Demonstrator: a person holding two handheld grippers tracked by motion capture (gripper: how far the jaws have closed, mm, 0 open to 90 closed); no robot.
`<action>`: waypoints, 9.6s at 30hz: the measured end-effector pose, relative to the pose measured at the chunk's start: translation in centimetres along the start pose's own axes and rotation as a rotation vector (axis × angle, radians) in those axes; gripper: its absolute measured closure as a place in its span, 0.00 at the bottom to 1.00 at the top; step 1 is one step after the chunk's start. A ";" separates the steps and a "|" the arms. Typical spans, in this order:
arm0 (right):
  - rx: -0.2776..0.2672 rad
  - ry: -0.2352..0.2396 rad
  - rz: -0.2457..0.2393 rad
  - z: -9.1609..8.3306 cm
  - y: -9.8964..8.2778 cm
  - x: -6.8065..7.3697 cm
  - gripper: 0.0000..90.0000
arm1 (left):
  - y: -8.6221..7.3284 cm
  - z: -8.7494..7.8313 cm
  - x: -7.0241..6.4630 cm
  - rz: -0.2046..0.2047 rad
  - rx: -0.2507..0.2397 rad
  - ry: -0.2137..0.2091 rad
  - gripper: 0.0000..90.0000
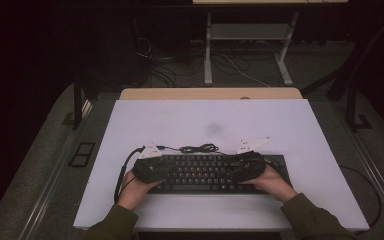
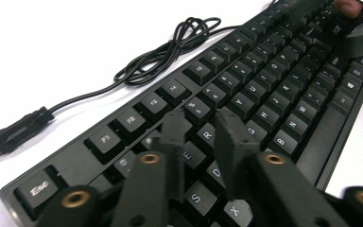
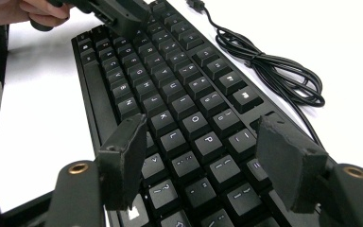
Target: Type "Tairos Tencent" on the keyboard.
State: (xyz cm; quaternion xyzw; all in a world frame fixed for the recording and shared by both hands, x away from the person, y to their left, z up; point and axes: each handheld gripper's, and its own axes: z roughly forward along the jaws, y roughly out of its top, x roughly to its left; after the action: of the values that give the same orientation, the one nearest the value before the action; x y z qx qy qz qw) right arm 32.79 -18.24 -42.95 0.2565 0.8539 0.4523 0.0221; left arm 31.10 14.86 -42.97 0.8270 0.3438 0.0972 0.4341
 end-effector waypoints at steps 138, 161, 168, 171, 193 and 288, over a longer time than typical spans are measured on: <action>0.139 0.198 -0.130 6.2 2.6 2.5 0.99 | -2.3 -2.3 0.1 -0.057 -0.020 0.088 0.29; 0.100 0.195 -0.088 5.4 2.9 2.3 0.95 | -2.1 -2.2 0.1 -0.043 -0.017 0.083 0.29; 0.083 0.181 -0.067 5.0 2.9 1.9 0.78 | -2.1 -2.0 0.0 -0.043 -0.024 0.076 0.30; 0.080 0.176 -0.062 4.8 2.9 1.7 0.72 | -2.0 -1.9 0.0 -0.036 -0.020 0.072 0.31; 0.029 0.041 0.003 2.9 1.8 0.5 0.36 | -1.3 -0.9 -0.7 -0.001 -0.015 -0.041 0.72; -0.003 -0.074 0.057 0.0 -0.3 0.1 0.32 | 1.0 1.1 -0.2 0.073 0.049 -0.149 0.99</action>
State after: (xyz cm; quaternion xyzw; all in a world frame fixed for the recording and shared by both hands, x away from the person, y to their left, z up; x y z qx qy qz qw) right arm 32.61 -18.30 -43.16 0.2970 0.8441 0.4444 0.0412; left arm 31.90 13.62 -42.82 0.8543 0.2827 0.0426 0.4342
